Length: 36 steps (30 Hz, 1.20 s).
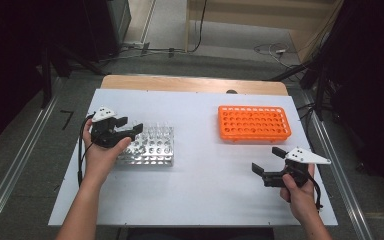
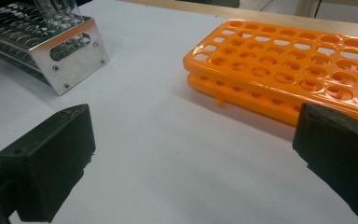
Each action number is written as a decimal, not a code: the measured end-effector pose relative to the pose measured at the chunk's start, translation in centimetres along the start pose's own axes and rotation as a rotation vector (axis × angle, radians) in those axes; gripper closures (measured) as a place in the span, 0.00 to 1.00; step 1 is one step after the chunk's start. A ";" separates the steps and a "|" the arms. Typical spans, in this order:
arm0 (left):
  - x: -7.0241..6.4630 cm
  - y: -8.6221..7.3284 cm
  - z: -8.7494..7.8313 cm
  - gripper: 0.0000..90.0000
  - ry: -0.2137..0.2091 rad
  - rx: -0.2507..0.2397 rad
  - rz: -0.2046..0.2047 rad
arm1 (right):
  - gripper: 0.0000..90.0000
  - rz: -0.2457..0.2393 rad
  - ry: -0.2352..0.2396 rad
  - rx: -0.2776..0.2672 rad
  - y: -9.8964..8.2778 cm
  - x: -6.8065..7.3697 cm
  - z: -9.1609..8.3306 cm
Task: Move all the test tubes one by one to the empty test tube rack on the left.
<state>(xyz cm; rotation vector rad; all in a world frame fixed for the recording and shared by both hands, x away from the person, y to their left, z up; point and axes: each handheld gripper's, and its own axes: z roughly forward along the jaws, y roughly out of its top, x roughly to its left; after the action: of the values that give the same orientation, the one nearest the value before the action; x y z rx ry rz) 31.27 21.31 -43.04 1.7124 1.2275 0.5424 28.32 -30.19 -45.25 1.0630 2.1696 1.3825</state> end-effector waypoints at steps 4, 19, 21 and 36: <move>-0.1 -0.5 -0.8 0.21 -0.009 -0.021 -0.005 | 0.00 -0.005 0.003 -0.002 0.3 -0.1 0.4; -1.0 -2.8 -4.2 0.00 -0.085 -0.112 0.000 | 0.00 -0.019 -0.003 -0.002 1.1 -0.9 2.0; -1.3 -3.1 -4.4 0.00 -0.083 -0.114 0.002 | 0.00 -0.020 -0.005 -0.002 1.1 -1.0 2.1; -4.5 -6.2 -5.7 0.00 -0.124 -0.150 0.073 | 0.00 -0.025 -0.039 0.003 0.0 -1.7 0.6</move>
<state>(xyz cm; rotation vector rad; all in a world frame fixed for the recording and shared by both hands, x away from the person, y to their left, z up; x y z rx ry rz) 21.96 20.15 -45.06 1.6426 1.0149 0.5493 29.85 -31.07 -45.67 1.0516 2.1509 1.3366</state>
